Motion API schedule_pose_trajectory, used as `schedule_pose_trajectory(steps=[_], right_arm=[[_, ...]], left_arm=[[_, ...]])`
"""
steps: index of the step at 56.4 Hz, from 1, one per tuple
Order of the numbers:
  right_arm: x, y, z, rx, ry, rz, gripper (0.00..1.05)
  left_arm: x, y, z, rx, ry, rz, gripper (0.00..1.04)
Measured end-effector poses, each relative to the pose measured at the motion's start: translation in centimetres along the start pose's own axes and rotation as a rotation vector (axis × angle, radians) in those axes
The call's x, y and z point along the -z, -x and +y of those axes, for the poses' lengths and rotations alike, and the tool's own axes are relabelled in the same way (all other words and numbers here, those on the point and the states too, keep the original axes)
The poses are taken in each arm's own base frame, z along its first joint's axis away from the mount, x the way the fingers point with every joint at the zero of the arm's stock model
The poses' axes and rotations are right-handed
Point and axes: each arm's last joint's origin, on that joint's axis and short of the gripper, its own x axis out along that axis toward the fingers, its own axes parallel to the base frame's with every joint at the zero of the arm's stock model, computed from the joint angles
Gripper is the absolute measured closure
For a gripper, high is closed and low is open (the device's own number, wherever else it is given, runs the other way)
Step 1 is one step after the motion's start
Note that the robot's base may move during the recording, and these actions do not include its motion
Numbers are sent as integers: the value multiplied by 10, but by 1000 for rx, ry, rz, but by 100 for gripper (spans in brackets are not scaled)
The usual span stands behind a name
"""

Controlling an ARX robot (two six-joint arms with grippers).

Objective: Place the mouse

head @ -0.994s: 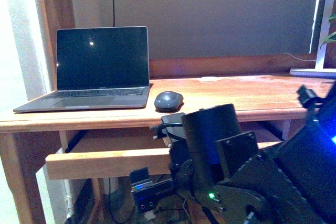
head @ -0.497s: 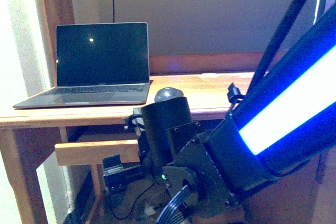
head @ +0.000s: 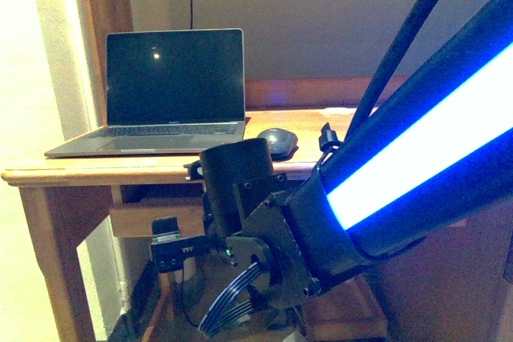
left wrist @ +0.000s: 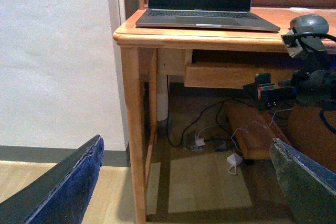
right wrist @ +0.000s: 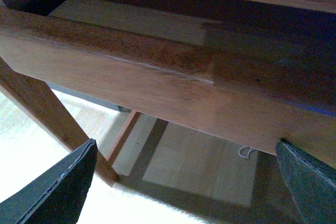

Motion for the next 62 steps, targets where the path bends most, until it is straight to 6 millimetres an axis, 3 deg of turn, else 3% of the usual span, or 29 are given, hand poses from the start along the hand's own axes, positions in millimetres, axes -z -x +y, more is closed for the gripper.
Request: schedule_pose_trajectory(steps=[9, 20, 26, 44, 62], right_arm=[[-7, 34, -21, -36, -15, -30, 0], [-39, 114, -54, -79, -37, -159, 0], [-40, 157, -65, -95, -42, -191, 0], [-11, 284, -90, -121, -122, -257, 0], [36, 364, -99, 18, -186, -308, 0]], left_arm=[[0, 0, 0, 0, 0, 0, 7], [0, 0, 0, 0, 0, 0, 7], [0, 0, 0, 0, 0, 0, 7], [0, 0, 0, 0, 0, 0, 7], [0, 0, 0, 0, 0, 0, 7]])
